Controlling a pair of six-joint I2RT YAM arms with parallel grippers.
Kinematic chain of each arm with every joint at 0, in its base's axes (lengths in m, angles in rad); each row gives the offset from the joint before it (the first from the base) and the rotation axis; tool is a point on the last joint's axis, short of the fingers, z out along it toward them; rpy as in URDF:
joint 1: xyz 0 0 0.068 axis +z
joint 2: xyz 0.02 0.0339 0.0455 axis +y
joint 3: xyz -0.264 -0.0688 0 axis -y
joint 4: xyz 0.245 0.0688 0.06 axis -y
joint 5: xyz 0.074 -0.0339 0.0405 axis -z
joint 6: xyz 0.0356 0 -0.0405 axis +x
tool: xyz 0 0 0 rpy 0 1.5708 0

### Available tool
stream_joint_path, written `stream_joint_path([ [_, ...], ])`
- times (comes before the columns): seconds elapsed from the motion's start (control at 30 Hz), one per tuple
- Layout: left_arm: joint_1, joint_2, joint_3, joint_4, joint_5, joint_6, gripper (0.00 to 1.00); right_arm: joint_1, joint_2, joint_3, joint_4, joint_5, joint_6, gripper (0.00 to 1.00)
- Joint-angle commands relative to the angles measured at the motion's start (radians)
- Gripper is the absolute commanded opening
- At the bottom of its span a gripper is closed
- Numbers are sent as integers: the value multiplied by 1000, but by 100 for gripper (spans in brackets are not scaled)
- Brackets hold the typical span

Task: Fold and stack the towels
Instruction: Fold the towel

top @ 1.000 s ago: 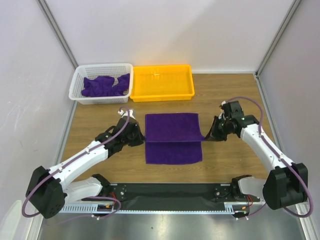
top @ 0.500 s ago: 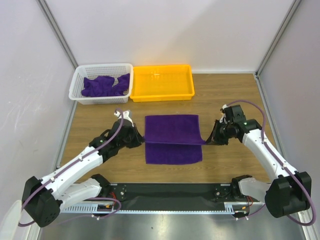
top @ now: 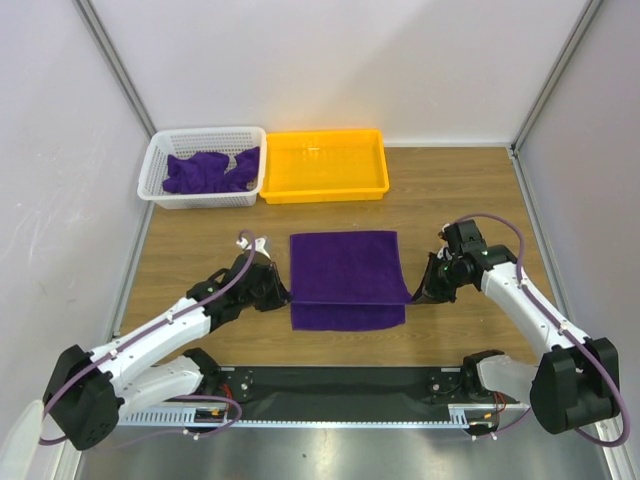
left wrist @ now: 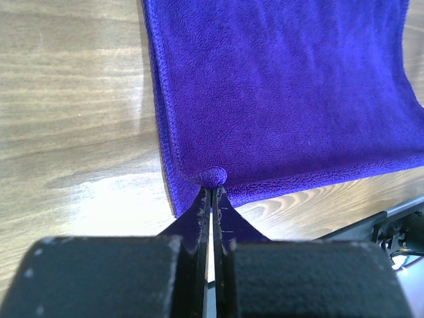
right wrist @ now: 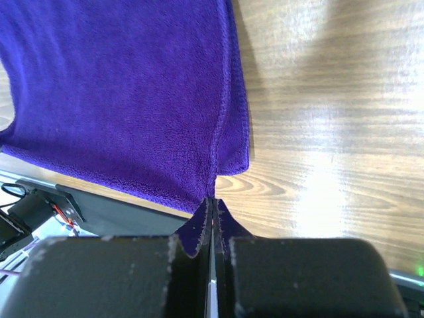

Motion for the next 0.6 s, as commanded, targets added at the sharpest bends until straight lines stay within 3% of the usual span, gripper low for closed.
stream_joint_path([
  [0.0,2,8,-6,-89,-92,7,0,1,10,-12,-77,105,5,0],
  [0.57,-63,51,-29,-169,-71,-19,0,43,23,-107,-72,81,77,0],
])
